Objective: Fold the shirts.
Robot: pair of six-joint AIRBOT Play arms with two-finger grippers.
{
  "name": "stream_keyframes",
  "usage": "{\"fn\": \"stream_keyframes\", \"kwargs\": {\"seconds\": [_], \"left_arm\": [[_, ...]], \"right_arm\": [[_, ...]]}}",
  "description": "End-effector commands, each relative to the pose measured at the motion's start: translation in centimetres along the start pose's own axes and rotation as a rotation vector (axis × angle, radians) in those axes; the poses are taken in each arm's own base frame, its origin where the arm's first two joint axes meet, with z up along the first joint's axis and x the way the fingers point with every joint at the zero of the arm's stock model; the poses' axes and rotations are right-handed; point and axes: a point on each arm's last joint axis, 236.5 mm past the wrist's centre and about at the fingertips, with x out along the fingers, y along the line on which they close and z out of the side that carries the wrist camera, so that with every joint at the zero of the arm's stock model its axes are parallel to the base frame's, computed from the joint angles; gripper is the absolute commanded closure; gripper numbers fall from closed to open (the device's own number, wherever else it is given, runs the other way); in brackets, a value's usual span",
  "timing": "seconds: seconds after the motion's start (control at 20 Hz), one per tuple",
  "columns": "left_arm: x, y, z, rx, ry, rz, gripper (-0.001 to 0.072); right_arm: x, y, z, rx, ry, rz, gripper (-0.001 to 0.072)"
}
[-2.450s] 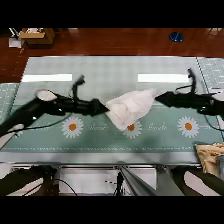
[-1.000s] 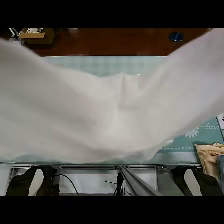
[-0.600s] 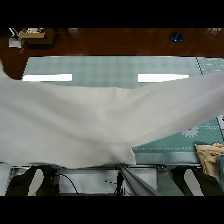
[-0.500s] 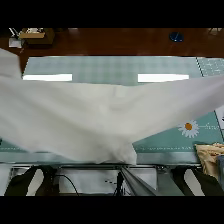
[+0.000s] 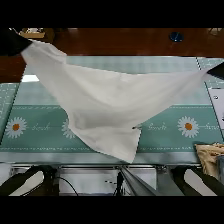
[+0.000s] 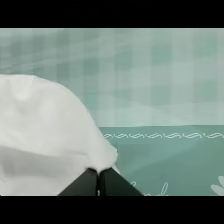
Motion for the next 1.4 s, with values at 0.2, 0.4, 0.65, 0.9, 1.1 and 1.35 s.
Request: {"fn": "stream_keyframes", "kwargs": {"seconds": [0.2,0.4,0.65,0.9,1.1,1.35], "left_arm": [[13.7,4.3,-5.3,-0.088,0.111,0.022,0.0686],[15.1,4.8,-10.4,-0.137,0.291,-0.017,0.0555],[5.9,6.1,-16.4,-0.371,0.703,0.006,0.0114],[-4.2,7.1,-24.6,-0.433,0.909,0.182,0.0211],[-6.0,0.6,-35.1,-0.582,1.027,0.038,0.0089],[-4.0,-3.5,-41.5,-0.599,1.076,-0.012,0.0089]], "right_arm": [[9.7,-7.1,3.0,0.083,0.064,-0.001,0.0687],[12.6,-9.3,3.3,0.089,0.081,-0.01,0.0687],[12.7,-9.4,2.8,0.018,0.101,-0.003,0.0687],[12.7,-9.5,2.8,0.011,0.101,-0.006,0.0687],[12.8,-9.6,3.1,0.011,0.09,-0.012,0.0687],[12.7,-9.5,2.8,0.011,0.102,-0.008,0.0686]]}}
